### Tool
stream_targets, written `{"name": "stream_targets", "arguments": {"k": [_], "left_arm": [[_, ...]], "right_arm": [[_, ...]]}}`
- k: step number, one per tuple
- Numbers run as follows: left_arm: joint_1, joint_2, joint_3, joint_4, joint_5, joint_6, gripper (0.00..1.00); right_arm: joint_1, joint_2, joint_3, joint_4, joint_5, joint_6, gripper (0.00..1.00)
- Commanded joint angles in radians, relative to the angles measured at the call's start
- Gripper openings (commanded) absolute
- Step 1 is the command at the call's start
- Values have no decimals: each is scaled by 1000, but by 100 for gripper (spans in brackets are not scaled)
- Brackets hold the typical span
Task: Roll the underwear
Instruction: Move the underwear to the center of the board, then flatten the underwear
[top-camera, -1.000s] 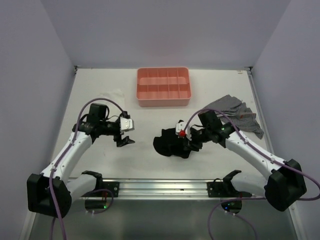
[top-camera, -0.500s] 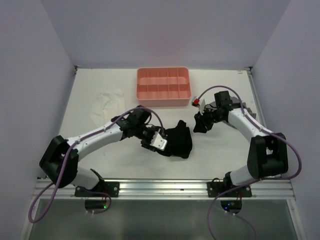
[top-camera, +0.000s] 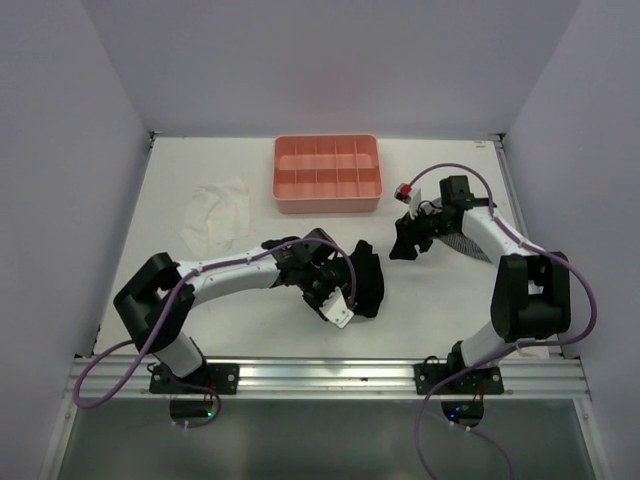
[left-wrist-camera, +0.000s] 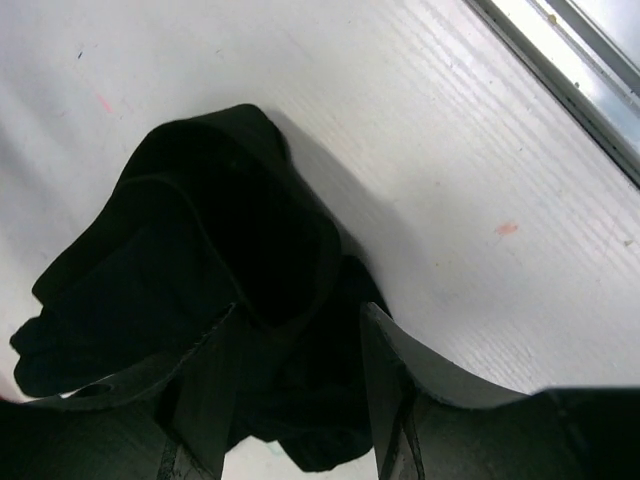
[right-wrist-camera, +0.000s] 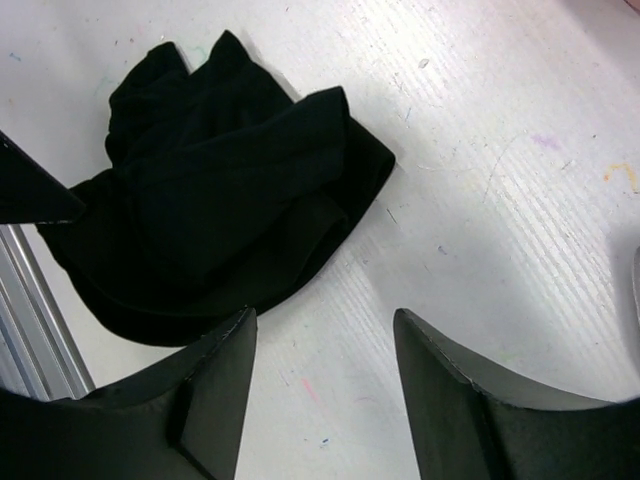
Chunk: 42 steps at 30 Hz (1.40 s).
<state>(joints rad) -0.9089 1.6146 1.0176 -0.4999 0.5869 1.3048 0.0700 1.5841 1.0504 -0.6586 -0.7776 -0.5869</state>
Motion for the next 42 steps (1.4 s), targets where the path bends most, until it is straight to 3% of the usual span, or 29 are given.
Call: {"name": "stream_targets", "arguments": {"k": [1,3,7,12,16,17,18,21,24,32,36,42], "left_arm": [[-28,14,19,67,-22,-4,52],[-39,16,19,75,-28,-21,49],[-53,10,10,66,-53,-48,33],[-74,-25,18,66,-96,-133,0],[-52,-105,76,54,-163,-271,0],[-38,-120,125,29,-176,-312,0],[-21,-137,154,21,-179,-341,0],[89,-188,258,-37,-165,-396,0],[145,-231,357,-104,-269,-386,0],[145,-326,349,-114,-498,-401,0],[145,-389,265,-45,-541,-363,0],[145,-462,191,-16,-529,-297,0]], "right_arm": [[1,-25,25,-38,-26,-48,62],[1,-36,17,-45,-20,-73,63],[1,-62,11,-59,-20,-102,64],[1,-88,14,-62,-35,-117,65],[1,-137,8,-41,-23,-142,68],[1,-156,7,-39,-25,-165,82],[1,-170,7,-35,-26,-174,89],[2,-206,-3,0,-44,-206,98],[20,-246,-15,51,-69,-228,99],[252,-239,-50,152,59,-248,98],[336,-175,-115,340,155,-212,98],[341,-15,-153,525,163,-191,99]]}}
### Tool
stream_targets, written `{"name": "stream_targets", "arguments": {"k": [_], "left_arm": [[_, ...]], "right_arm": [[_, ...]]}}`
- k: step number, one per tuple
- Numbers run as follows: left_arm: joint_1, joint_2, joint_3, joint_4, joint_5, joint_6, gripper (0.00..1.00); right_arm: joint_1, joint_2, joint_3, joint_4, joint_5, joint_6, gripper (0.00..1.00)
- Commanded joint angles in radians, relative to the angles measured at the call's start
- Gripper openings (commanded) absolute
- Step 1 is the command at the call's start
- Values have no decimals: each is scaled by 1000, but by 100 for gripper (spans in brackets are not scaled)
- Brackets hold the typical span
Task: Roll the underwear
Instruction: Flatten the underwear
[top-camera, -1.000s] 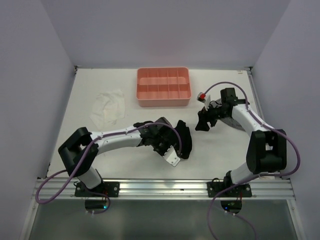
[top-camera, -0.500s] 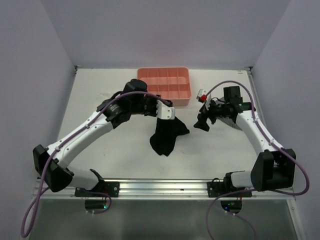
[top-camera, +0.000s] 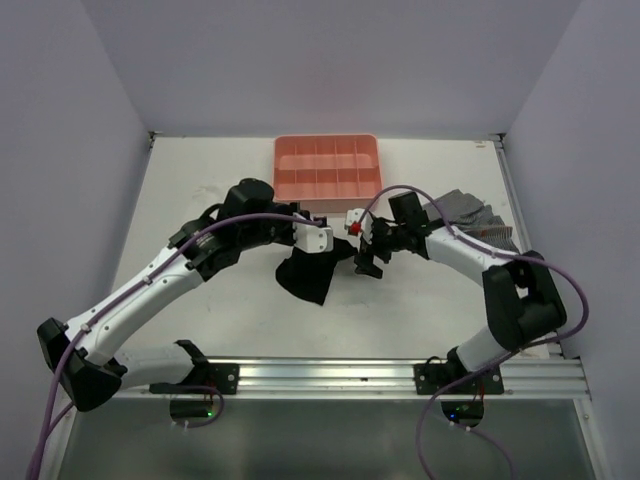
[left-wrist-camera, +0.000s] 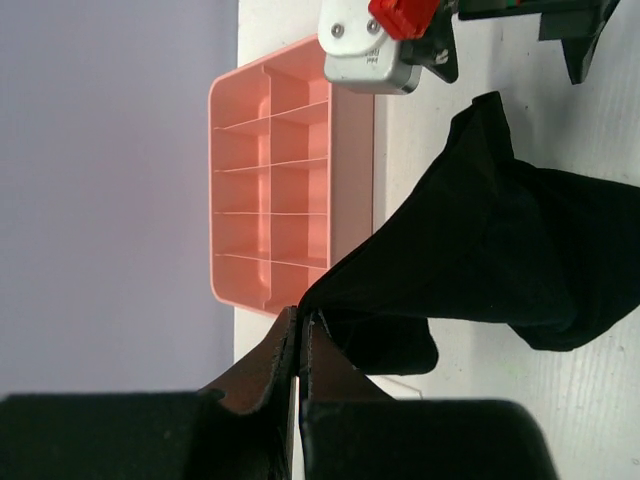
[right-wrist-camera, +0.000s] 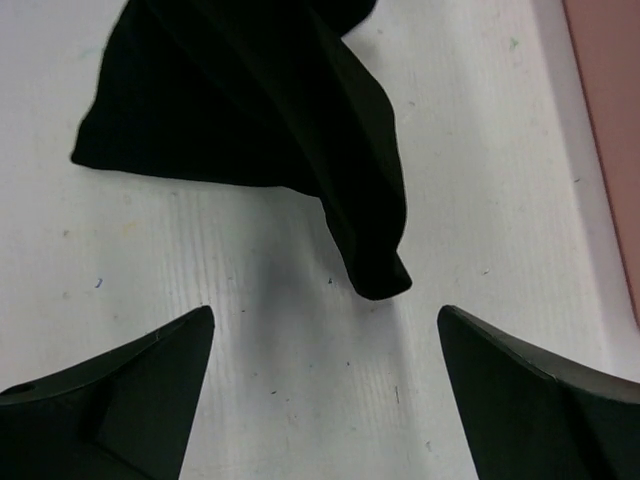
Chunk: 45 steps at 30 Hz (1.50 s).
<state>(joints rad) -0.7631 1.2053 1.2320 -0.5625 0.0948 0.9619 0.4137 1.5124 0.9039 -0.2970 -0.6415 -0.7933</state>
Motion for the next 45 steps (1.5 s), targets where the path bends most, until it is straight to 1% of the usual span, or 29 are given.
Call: {"name": "stream_targets", "arguments": {"k": [1,2,3,4,7,10,11,14,16,17,22,25,31,33,34,35,37,38,39,40,41,43,45], "left_arm": [[-1,-67,-34,50,-43,54,0],[-1,-72,-51,56,-49,66,0],[-1,-79,-54,58,-50,69,0],[-1,-84,-60,61,-50,70,0],[-1,-93,-81,65,-47,72,0],[-1,-102,-101,79,-41,69,0],[-1,-102,-104,82,-41,70,0],[-1,-107,-114,90,-37,69,0],[-1,-112,-118,95,-33,77,0],[1,-113,-121,98,-35,78,0],[1,-121,-137,118,-40,81,0],[1,-127,-152,130,-40,80,0],[11,-138,-190,164,-44,80,0],[16,-142,-200,174,-43,80,0],[18,-144,-203,177,-41,78,0],[21,-144,-204,182,-40,77,0],[24,-147,-206,191,-41,71,0],[25,-147,-204,194,-43,67,0],[31,-150,-203,193,-44,64,0],[33,-151,-203,194,-46,60,0],[42,-154,-201,194,-44,57,0],[48,-165,-203,193,-50,52,0],[64,-181,-204,190,-63,41,0]], "right_arm": [[-3,80,16,168,19,25,99],[-4,109,32,167,23,55,98],[-1,152,52,162,38,52,96],[-7,172,94,148,34,74,95],[-47,213,142,134,-18,75,94],[-47,247,191,26,-61,-33,93],[-47,255,199,7,-63,-78,93],[-44,284,210,-4,-72,-136,93],[-41,307,245,-74,-84,-187,93],[-39,322,254,-121,-95,-237,92],[-9,348,277,-201,-73,-374,92],[7,376,309,-249,-55,-403,89],[8,408,365,-301,-57,-422,80],[8,413,377,-313,-58,-420,66],[8,414,383,-317,-61,-419,52],[10,416,386,-326,-61,-420,45],[8,417,397,-340,-64,-420,35],[10,414,401,-359,-72,-420,23],[8,410,405,-370,-76,-420,16],[8,404,406,-375,-81,-409,2],[8,382,403,-378,-81,-400,0],[8,350,389,-375,-69,-364,0],[7,280,385,-404,-34,-348,0]]}}
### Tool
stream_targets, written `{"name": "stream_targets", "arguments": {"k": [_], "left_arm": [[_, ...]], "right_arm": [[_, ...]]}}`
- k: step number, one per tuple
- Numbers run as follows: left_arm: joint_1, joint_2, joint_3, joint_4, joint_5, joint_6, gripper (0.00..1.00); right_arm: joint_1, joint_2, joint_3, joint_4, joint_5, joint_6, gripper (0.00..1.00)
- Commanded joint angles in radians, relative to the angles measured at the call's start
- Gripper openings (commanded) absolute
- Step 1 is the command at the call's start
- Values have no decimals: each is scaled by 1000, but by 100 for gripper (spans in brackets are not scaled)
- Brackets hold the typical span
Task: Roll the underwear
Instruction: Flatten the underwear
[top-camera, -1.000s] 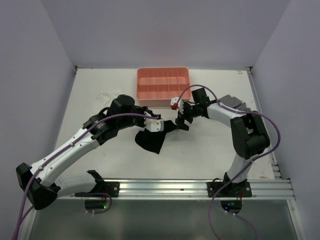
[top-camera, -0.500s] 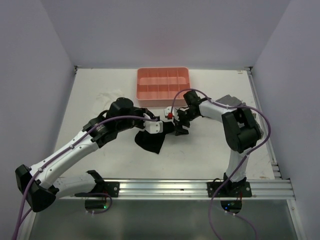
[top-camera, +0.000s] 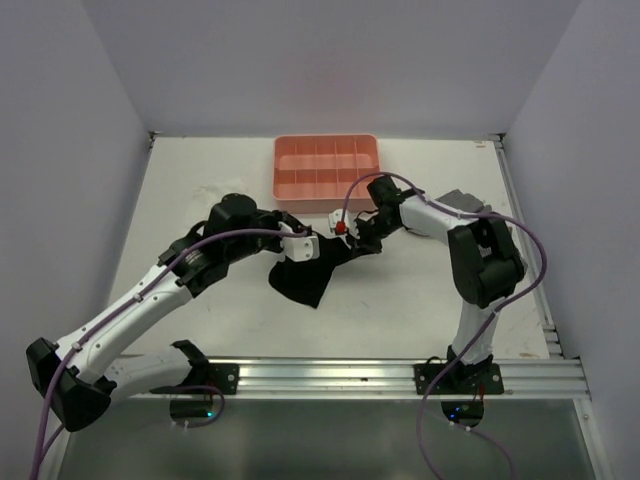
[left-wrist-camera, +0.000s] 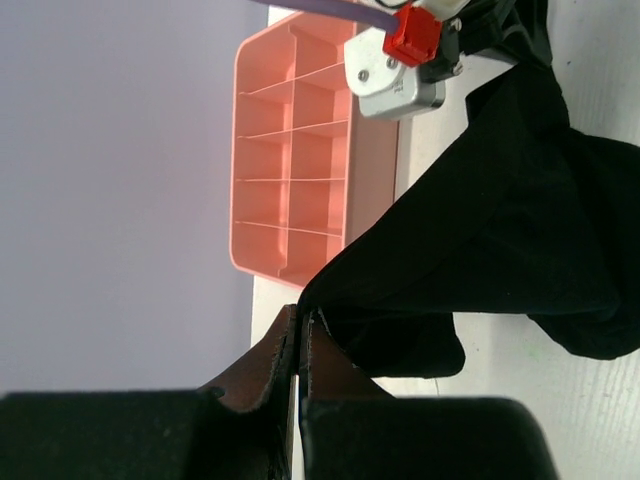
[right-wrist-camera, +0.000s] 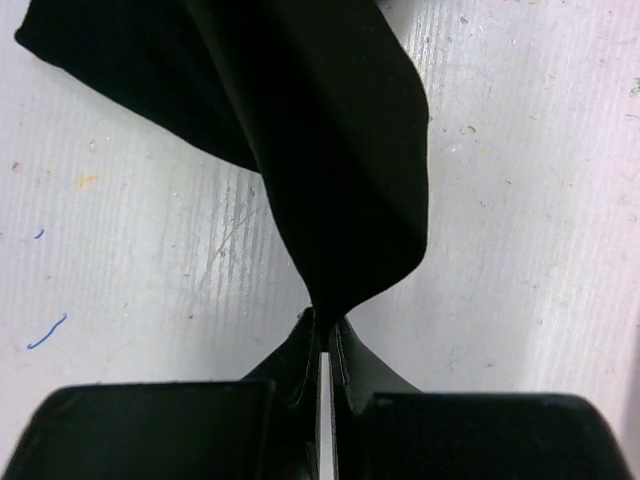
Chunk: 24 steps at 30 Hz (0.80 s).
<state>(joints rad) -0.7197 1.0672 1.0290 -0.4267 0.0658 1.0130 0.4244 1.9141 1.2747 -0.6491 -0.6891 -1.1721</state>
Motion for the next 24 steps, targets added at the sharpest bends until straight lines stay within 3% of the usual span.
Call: {"name": "stream_targets", "arguments": {"k": [1,5,9,15,19,24], "left_arm": [[26,-50,-1,54,-41,-16,0],[89,-78,19,60,-124,-135,0],[120,-104,37,-33,-144,-244,0],[120,-213,20,-202,27,-335,0],[120,-276,5,-297,146,-350,0],[120,-311,-29,-325,129,-395,0]], "right_arm": [[-6,-154,12,-67,32,49,0],[-29,-344,72,-185,130,120,0],[-30,-453,153,-311,207,154,0],[-24,-553,190,-480,290,204,0],[-10,-656,120,-521,293,222,0],[5,-725,78,-521,327,265,0]]}}
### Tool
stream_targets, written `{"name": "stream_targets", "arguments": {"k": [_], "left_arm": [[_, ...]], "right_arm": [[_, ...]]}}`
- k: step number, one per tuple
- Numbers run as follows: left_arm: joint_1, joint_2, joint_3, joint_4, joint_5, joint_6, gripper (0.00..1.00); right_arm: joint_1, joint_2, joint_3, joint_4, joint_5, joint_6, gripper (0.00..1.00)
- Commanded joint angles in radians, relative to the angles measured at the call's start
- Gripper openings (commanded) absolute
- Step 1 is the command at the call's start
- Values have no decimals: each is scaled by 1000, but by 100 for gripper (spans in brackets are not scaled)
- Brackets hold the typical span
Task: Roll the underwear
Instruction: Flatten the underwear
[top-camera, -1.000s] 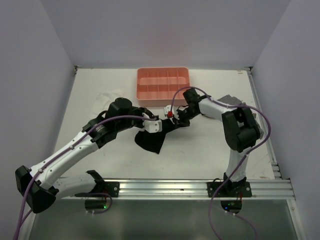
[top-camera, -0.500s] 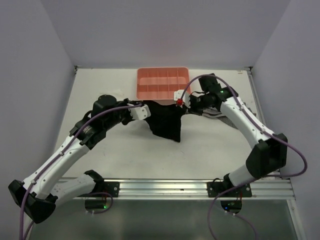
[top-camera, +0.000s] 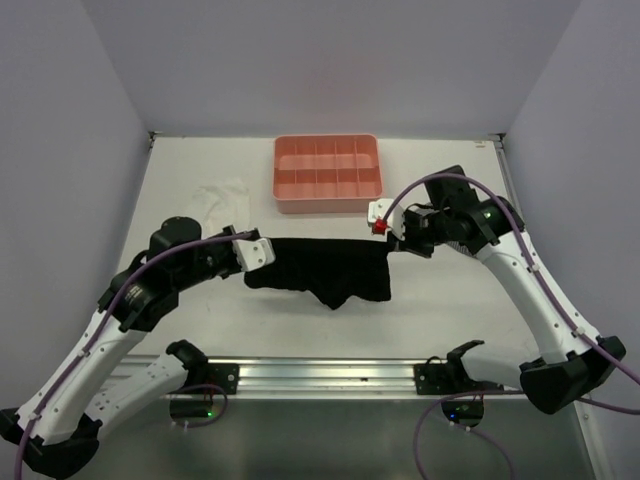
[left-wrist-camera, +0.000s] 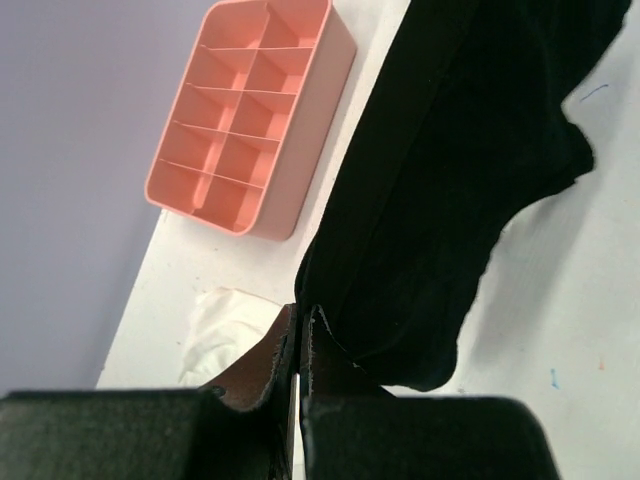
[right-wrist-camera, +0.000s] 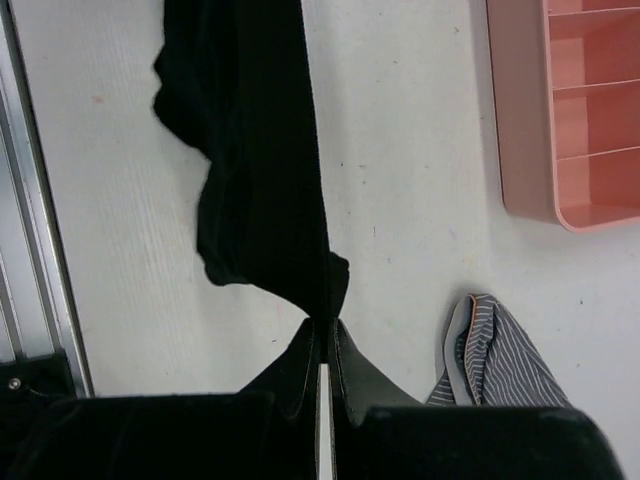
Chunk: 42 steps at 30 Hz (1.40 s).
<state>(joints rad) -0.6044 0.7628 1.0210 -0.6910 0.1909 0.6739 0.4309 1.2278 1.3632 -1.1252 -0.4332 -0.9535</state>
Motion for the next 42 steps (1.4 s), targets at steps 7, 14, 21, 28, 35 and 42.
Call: {"name": "stream_targets", "arguments": {"k": [7,14,21,28,35,42], "left_arm": [[5,84,-82,66,-73,-85,0],[6,181,-46,232,-179,-31,0],[6,130,13,27,45,122,0],[-3,132,-128,-371,405,387,43],[-26,95,-99,-412,421,385,56],[-26,300,-133,2,135,43,34]], "right_arm": [[-1,103,40,48,163,59,0],[-3,243,229,73,228,41,0],[9,184,214,-41,206,-68,0],[225,-40,-294,-1,333,-214,31],[244,-174,-247,-61,255,-116,59],[201,67,-223,126,200,226,29]]}}
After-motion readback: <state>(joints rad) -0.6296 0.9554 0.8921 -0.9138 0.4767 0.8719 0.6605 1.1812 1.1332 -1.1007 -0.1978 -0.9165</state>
